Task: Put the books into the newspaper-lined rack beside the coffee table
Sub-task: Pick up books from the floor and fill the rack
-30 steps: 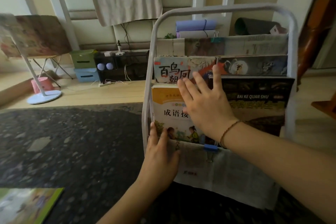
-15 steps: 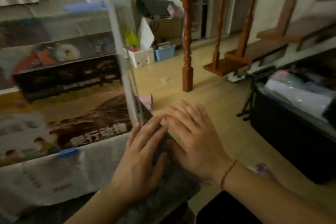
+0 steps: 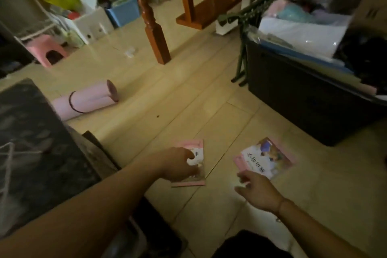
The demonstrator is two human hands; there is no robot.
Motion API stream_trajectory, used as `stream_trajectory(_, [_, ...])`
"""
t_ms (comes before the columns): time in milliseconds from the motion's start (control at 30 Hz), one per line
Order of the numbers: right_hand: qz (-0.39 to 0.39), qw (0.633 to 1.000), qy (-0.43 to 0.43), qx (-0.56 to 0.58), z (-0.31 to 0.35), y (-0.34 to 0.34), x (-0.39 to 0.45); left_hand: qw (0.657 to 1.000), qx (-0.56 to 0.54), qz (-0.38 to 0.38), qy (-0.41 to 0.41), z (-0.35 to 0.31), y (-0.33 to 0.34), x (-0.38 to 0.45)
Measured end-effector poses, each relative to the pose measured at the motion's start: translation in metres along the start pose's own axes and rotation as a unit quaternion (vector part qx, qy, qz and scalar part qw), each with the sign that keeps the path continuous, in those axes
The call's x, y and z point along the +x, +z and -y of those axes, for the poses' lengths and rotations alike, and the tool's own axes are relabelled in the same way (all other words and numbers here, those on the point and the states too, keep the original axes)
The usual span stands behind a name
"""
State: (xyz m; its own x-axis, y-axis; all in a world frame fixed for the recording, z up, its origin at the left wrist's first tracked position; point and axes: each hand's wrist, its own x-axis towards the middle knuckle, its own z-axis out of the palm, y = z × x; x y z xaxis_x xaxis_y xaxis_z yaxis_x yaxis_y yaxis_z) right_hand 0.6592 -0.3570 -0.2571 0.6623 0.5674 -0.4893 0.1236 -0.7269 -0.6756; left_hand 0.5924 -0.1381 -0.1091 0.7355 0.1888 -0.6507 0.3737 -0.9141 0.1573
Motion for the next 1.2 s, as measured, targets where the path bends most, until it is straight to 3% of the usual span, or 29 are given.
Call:
stream_trajectory(133, [0.05, 0.967, 0.091, 0.232, -0.027, 0.044, 0.051, 0.984, -0.114, 0.057, -0.127, 0.014, 0.021, 0.09])
stream_trajectory(267, [0.063, 0.905, 0.128, 0.4, -0.029, 0.082, 0.097, 0.915, -0.303, 0.031, -0.264, 0.045, 0.061, 0.148])
stream_trajectory(400, [0.059, 0.876, 0.139, 0.459, -0.018, 0.116, 0.136, 0.844, -0.413, 0.001, -0.342, 0.079, 0.11, 0.183])
stream_trajectory(500, [0.041, 0.874, 0.15, 0.461, -0.019, 0.139, 0.15, 0.776, -0.499, -0.05, -0.383, 0.096, 0.144, 0.196])
stream_trajectory(567, [0.03, 0.876, 0.15, 0.457, -0.024, 0.15, 0.157, 0.757, -0.516, -0.079, -0.393, 0.105, 0.16, 0.204])
stream_trajectory(667, [0.01, 0.887, 0.137, 0.441, -0.025, 0.157, 0.161, 0.75, -0.519, -0.102, -0.398, 0.111, 0.169, 0.209])
stream_trajectory(800, [-0.033, 0.929, 0.085, 0.359, -0.023, 0.158, 0.158, 0.743, -0.538, -0.08, -0.39, 0.109, 0.169, 0.205])
stream_trajectory(933, [-0.008, 0.937, 0.067, 0.342, -0.019, 0.151, 0.151, 0.749, -0.525, -0.117, -0.387, 0.091, 0.147, 0.193])
stream_trajectory(1100, [-0.022, 0.887, 0.083, 0.454, 0.015, 0.081, 0.114, 0.807, -0.515, -0.134, -0.254, 0.037, 0.079, 0.132])
stream_trajectory(1200, [0.003, 0.86, 0.054, 0.508, 0.043, 0.019, 0.076, 0.82, -0.531, -0.117, -0.179, 0.011, 0.036, 0.074])
